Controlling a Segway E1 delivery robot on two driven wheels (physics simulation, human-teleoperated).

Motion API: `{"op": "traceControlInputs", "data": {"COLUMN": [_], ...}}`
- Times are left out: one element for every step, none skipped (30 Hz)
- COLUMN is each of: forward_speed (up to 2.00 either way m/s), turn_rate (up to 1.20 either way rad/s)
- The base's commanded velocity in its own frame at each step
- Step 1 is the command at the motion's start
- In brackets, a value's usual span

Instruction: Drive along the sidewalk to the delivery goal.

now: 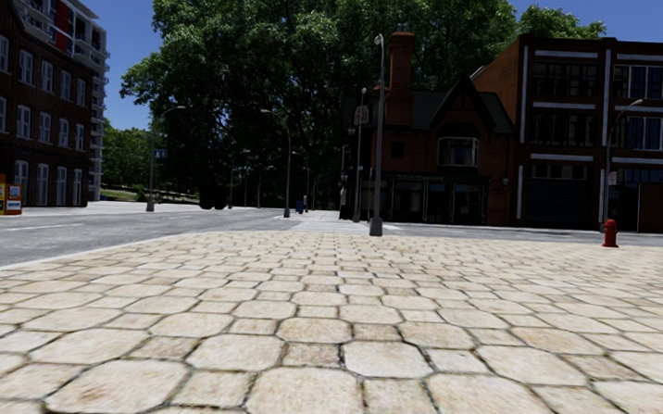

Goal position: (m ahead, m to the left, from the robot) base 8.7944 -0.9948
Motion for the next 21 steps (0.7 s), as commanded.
{"op": "traceControlInputs", "data": {"forward_speed": [2.00,2.00,2.00,2.00,2.00,2.00,2.00,2.00,2.00,2.00,2.00,2.00,2.00,2.00,2.00,2.00,2.00,2.00,2.00,2.00,2.00], "turn_rate": [-0.09,-0.09,-0.09,-0.10,-0.14,-0.14,-0.16,-0.16,-0.17,-0.17,-0.17,-0.17,-0.20,-0.20,-0.22,-0.22,-0.22,-0.22,-0.22,-0.22,-0.22]}}
